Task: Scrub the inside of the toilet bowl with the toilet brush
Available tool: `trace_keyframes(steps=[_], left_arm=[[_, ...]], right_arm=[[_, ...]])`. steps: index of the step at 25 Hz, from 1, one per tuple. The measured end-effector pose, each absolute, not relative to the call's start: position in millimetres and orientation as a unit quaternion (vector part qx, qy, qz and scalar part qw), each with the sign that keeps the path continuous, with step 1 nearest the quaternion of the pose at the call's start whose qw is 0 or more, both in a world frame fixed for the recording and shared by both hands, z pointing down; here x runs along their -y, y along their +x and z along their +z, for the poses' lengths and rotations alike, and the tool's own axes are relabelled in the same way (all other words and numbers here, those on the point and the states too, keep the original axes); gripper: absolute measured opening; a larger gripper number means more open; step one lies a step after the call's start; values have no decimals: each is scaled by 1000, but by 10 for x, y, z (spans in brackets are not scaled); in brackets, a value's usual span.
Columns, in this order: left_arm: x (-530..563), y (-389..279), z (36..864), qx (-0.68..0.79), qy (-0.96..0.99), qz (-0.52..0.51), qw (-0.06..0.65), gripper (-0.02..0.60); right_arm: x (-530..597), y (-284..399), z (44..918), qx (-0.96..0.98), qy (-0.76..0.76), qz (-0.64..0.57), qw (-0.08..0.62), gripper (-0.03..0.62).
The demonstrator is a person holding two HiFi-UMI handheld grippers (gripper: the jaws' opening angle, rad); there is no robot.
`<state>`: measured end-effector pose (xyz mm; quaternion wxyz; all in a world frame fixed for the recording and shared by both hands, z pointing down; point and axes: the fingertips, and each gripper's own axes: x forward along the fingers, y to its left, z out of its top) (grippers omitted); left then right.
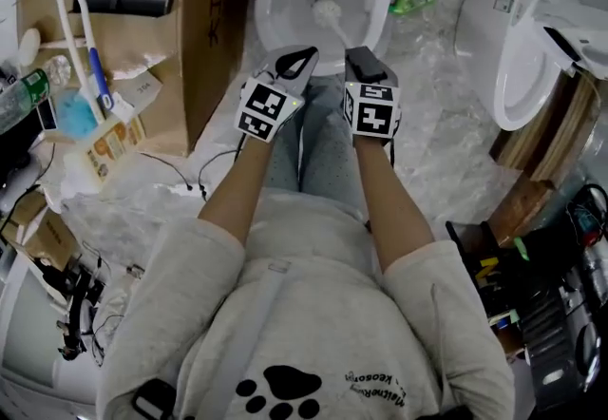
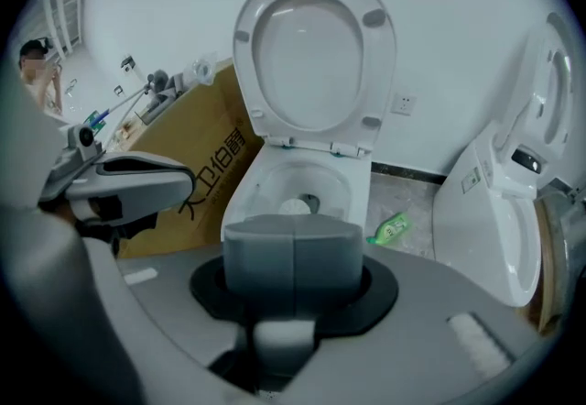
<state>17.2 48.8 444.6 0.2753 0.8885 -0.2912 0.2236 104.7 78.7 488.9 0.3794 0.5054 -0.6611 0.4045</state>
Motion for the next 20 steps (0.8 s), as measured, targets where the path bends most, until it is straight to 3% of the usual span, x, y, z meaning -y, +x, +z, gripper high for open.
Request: trace_keyframes(steps=[14,20], left_arm=[[-261,54,2977,319,897,162,261,-3],[-53,8,2183,345,908,125,201,-3]], right_arm=[[-669,1218,3126,708,547,315,316,150],[-479,1232,2347,734,576,253,256,150]])
